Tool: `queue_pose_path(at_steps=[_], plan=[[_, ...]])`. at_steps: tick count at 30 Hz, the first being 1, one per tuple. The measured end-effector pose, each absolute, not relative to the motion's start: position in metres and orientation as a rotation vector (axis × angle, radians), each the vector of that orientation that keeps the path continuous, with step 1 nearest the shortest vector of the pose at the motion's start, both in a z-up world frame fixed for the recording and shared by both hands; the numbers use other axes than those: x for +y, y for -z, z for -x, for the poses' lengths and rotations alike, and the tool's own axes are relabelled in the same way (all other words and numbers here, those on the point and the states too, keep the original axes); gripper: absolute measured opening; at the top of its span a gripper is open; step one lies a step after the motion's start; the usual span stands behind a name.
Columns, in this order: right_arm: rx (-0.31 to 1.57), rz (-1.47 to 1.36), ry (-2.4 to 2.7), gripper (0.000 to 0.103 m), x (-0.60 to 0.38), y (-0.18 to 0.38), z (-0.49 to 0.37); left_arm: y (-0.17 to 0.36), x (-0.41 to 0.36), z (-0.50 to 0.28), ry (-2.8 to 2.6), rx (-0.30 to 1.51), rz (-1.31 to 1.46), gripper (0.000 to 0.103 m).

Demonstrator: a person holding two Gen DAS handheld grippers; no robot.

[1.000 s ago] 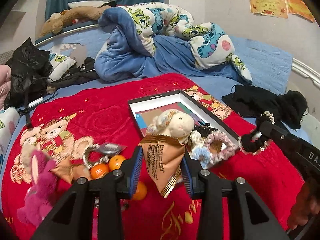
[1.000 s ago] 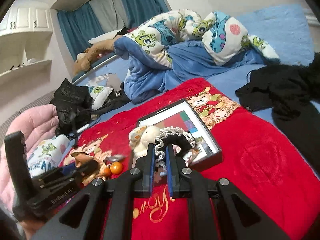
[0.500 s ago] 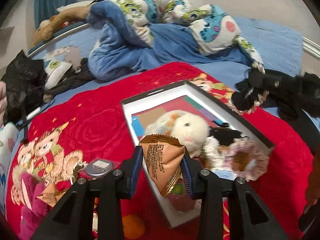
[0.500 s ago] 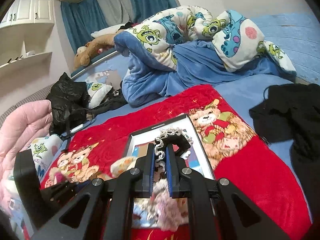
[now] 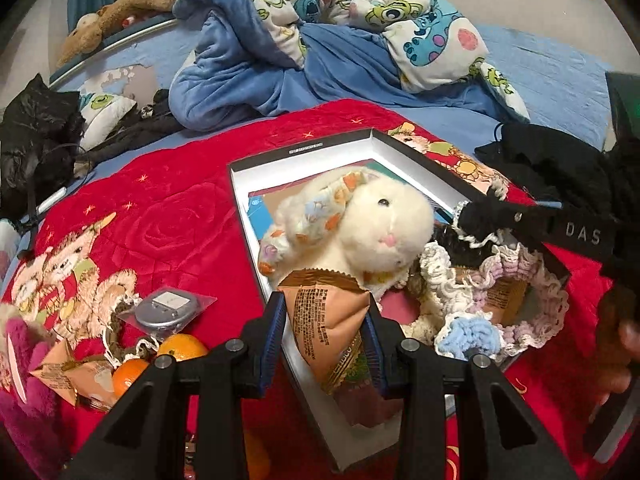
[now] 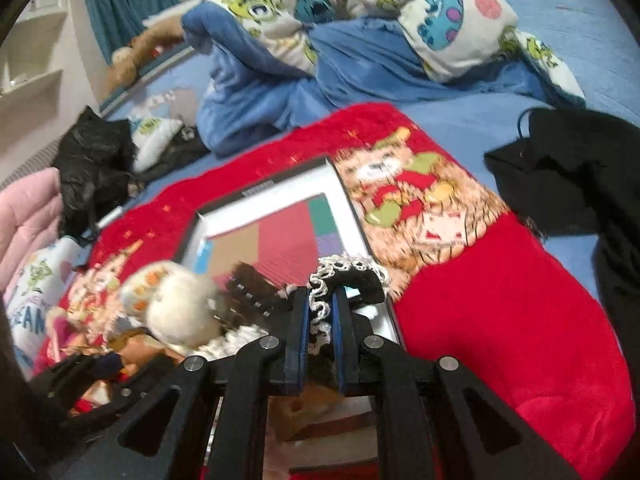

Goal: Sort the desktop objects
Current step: 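Carry the snack packet and scrunchie over the white tray with both tools, then open the left tool to drop the packet while the right releases the scrunchie in the tray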

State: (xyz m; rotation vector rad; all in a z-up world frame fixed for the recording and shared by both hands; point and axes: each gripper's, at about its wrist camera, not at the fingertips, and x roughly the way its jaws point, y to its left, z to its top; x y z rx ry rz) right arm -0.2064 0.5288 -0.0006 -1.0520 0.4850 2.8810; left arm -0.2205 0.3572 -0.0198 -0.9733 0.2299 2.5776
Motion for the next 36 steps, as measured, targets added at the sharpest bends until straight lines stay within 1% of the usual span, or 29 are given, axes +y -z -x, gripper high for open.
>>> queue_pose_path(at_steps=[2, 6, 11, 14, 19, 23, 25, 30, 31, 32, 33, 34, 35, 36], plan=[[0.531, 1.068, -2.895, 0.011, 0.530, 0.008, 0.208, 0.022, 0.358, 0.219, -2.583, 0.258, 0.958, 0.038], [0.517, 1.086, -2.878, 0.012, 0.527, 0.017, 0.213, 0.029, 0.365, 0.213, -2.626, 0.329, 0.894, 0.038], [0.479, 1.065, -2.867, 0.012, 0.525, 0.019, 0.214, 0.032, 0.364, 0.213, -2.616, 0.287, 0.882, 0.038], [0.468, 1.062, -2.866, 0.012, 0.524, 0.019, 0.214, 0.032, 0.359, 0.215, -2.597, 0.228, 0.885, 0.038], [0.453, 1.063, -2.867, 0.012, 0.523, 0.019, 0.215, 0.033, 0.365, 0.213, -2.598, 0.259, 0.886, 0.038], [0.464, 1.055, -2.875, 0.012, 0.524, 0.020, 0.215, 0.032, 0.365, 0.212, -2.594, 0.244, 0.889, 0.038], [0.465, 1.058, -2.876, 0.013, 0.523, 0.019, 0.215, 0.032, 0.364, 0.212, -2.595, 0.245, 0.890, 0.038], [0.502, 1.079, -2.868, 0.019, 0.523, 0.016, 0.216, 0.032, 0.366, 0.211, -2.606, 0.259, 0.899, 0.039], [0.498, 1.081, -2.865, 0.027, 0.523, 0.016, 0.217, 0.031, 0.366, 0.211, -2.607, 0.262, 0.904, 0.039], [0.497, 1.086, -2.859, 0.041, 0.522, 0.016, 0.217, 0.031, 0.367, 0.211, -2.607, 0.268, 0.907, 0.042], [0.502, 1.093, -2.854, 0.047, 0.523, 0.017, 0.218, 0.031, 0.367, 0.210, -2.601, 0.273, 0.911, 0.044], [0.511, 1.091, -2.867, 0.053, 0.523, 0.016, 0.218, 0.031, 0.368, 0.210, -2.591, 0.274, 0.913, 0.049], [0.524, 1.092, -2.884, 0.062, 0.522, 0.015, 0.218, 0.031, 0.370, 0.209, -2.579, 0.275, 0.914, 0.057], [0.538, 1.092, -2.899, 0.068, 0.521, 0.013, 0.218, 0.031, 0.371, 0.209, -2.557, 0.272, 0.917, 0.062]])
